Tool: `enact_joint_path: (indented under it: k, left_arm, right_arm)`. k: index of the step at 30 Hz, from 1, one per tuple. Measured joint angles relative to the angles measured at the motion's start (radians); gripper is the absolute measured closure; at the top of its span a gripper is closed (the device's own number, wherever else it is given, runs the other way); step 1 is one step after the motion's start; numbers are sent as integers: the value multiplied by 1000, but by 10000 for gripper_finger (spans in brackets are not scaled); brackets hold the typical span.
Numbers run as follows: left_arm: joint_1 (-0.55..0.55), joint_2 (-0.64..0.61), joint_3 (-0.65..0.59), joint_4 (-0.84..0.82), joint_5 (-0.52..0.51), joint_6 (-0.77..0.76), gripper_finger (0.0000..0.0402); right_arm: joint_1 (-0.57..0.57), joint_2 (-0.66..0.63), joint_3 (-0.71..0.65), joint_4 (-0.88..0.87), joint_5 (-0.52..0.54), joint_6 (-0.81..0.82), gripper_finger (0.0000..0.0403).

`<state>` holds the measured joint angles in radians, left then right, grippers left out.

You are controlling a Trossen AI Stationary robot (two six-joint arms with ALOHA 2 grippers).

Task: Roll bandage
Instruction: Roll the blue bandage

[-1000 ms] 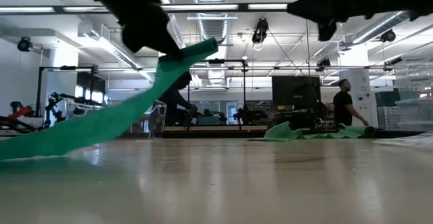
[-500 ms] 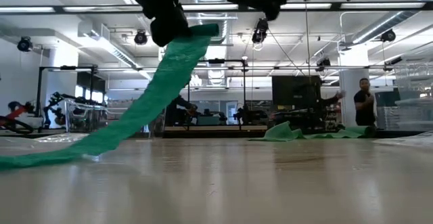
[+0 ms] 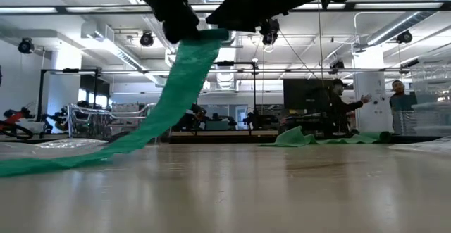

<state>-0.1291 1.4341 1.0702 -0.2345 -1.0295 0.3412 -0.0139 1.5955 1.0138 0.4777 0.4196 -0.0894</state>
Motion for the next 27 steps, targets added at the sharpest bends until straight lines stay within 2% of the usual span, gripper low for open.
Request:
enact_joint_path:
  k: [10,16,27]
  left_arm:
    - [-109,-110,-57,29,19,-3,400]
    - [-126,-135,-88,49,20,19,400]
    - [-126,-131,-87,79,22,70,400]
  right_arm:
    - [3,-57,-1,-16,-11,1,205]
    - [-2,-75,9,-8,-168,5,205]
    - [-6,-53,53,-89,-177,4,233]
